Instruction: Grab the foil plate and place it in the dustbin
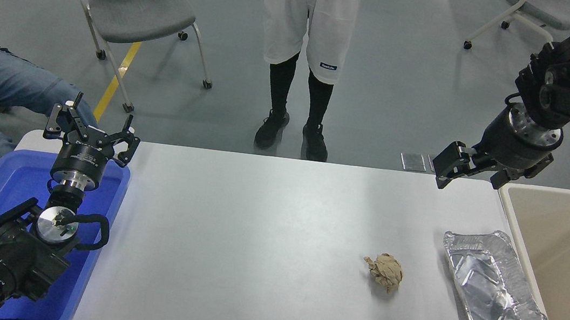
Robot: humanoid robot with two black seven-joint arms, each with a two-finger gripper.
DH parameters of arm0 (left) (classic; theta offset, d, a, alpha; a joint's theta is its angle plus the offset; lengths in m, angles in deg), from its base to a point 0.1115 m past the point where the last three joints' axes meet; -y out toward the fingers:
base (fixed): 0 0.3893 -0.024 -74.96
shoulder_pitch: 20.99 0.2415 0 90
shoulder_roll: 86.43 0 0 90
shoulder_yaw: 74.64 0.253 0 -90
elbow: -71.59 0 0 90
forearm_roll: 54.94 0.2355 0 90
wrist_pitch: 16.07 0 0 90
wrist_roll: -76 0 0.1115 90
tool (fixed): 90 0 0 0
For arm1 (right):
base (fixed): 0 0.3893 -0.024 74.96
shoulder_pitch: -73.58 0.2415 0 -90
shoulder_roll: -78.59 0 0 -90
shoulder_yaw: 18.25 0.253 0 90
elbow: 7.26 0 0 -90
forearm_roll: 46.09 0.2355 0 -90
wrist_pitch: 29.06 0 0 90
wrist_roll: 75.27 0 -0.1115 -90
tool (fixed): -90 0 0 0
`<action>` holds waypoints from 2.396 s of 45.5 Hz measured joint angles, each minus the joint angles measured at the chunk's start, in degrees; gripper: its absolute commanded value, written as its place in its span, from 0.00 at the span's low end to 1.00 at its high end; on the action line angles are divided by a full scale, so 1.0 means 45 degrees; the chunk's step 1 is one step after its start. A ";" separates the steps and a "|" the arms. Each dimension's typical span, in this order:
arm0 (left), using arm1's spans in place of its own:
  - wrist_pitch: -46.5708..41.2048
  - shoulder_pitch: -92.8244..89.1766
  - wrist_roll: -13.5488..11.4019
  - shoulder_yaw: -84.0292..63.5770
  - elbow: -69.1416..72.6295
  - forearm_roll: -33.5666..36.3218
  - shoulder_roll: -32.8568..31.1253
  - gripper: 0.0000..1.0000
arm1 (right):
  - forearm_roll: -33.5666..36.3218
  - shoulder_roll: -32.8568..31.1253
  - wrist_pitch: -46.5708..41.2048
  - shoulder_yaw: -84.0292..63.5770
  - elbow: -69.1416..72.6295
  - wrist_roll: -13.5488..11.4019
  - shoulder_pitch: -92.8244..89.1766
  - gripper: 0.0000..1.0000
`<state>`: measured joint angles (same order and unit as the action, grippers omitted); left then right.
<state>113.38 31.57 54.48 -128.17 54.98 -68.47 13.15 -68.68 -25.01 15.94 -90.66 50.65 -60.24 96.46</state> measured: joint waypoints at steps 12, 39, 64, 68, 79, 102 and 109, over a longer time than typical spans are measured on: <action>0.0001 0.0000 -0.0004 0.0000 0.0000 0.0000 0.0000 0.99 | 0.0002 -0.0025 0.0000 0.0028 -0.0045 0.0000 0.0043 1.00; 0.0019 0.0000 -0.0003 0.0000 0.0000 0.0001 0.0000 0.99 | 0.0979 -0.0778 0.0000 -0.0985 -0.0086 0.0020 -0.0153 1.00; 0.0023 -0.0002 -0.0004 0.0000 0.0000 -0.0007 0.0000 0.99 | -0.1183 -0.1812 0.1027 0.0651 -0.1817 -0.0052 -0.3769 1.00; 0.0027 0.0000 -0.0004 0.0000 0.0001 -0.0006 0.0000 0.99 | -0.1622 -0.1855 0.1387 0.1033 -0.2303 -0.0047 -0.4514 1.00; 0.0041 0.0000 -0.0004 0.0000 -0.0001 0.0000 0.0000 0.99 | -0.2303 -0.2060 0.3158 0.1655 -0.3521 -0.0031 -0.6429 1.00; 0.0055 0.0001 -0.0005 0.0000 0.0001 -0.0002 -0.0001 0.99 | -0.4324 -0.2358 0.6302 0.3303 -0.6010 0.0046 -1.0986 1.00; 0.0057 0.0001 -0.0010 0.0000 0.0000 -0.0015 -0.0001 0.99 | -0.4564 -0.2393 0.6961 0.3679 -0.6899 0.0048 -1.2169 1.00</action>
<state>113.64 31.57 54.43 -128.17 54.98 -68.54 13.15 -89.22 -35.78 47.27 -74.10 19.60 -60.02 41.70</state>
